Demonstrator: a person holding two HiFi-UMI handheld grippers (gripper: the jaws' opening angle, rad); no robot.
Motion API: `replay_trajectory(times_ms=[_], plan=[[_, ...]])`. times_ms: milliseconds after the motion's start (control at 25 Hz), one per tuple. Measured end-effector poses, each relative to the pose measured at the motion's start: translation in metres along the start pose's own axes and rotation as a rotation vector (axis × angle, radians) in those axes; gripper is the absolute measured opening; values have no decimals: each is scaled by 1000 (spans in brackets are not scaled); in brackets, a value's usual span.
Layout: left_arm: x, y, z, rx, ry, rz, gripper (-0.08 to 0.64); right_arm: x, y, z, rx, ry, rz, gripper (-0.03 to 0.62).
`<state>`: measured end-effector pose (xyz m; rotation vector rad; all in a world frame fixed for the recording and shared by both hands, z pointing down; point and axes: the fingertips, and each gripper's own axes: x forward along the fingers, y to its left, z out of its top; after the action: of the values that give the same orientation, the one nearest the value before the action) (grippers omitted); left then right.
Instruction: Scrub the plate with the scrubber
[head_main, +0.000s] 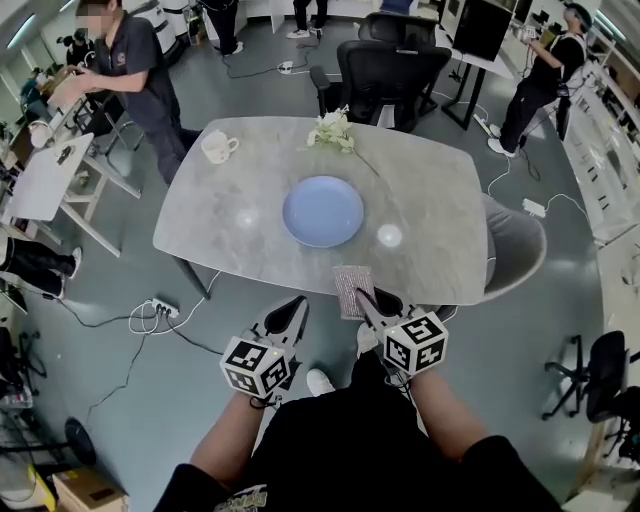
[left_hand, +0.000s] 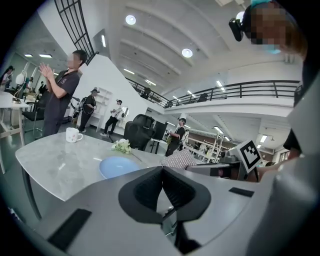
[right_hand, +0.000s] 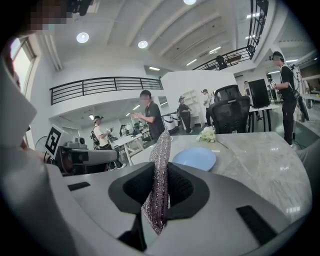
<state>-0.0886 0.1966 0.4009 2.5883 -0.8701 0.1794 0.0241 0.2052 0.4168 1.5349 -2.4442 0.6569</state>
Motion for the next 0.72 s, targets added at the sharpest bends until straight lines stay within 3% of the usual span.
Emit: replay_trajectory(times_ms=[720], plan=[[11, -1, 1, -20, -5, 2, 17, 0, -7, -6, -23, 31, 5, 72]])
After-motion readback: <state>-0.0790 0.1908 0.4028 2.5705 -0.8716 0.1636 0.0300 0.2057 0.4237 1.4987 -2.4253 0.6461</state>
